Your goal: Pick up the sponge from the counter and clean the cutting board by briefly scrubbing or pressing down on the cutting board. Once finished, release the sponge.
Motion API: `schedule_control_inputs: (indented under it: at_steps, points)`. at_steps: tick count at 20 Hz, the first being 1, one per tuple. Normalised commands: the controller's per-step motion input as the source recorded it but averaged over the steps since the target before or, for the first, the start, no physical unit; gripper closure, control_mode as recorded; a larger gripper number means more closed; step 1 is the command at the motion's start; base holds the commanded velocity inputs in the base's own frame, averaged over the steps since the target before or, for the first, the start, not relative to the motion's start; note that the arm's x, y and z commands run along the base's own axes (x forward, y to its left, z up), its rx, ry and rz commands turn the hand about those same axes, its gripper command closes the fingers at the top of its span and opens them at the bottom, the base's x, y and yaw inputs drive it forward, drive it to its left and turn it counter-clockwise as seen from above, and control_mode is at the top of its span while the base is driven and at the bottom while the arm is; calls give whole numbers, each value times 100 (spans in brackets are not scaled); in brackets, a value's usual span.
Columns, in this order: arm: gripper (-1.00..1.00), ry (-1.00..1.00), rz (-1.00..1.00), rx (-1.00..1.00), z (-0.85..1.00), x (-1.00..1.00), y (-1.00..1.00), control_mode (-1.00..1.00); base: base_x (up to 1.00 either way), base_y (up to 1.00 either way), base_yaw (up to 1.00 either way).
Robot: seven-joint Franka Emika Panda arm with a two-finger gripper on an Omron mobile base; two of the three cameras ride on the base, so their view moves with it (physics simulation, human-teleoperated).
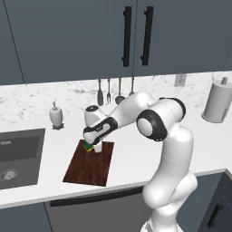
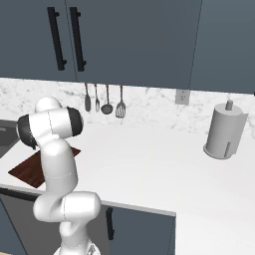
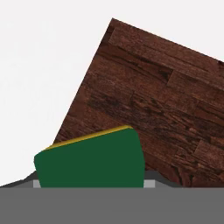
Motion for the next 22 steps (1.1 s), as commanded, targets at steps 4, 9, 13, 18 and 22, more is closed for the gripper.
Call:
schedule_control_inputs:
  at_steps: [4,9,13,18,22]
  points:
    - [100,-13,-14,-4,4,-16,28,-100,0,0,0]
    - [100,13,-17,-1,-14,-22,83,-100,0,0,0]
    - [100,12,-22,0,0,11,81,-100,0,0,0]
    - [100,7,-25,0,-22,-30,62,-100,0,0,0]
    - [100,0,-24,0,-63,-100,38,-100,0,0,0]
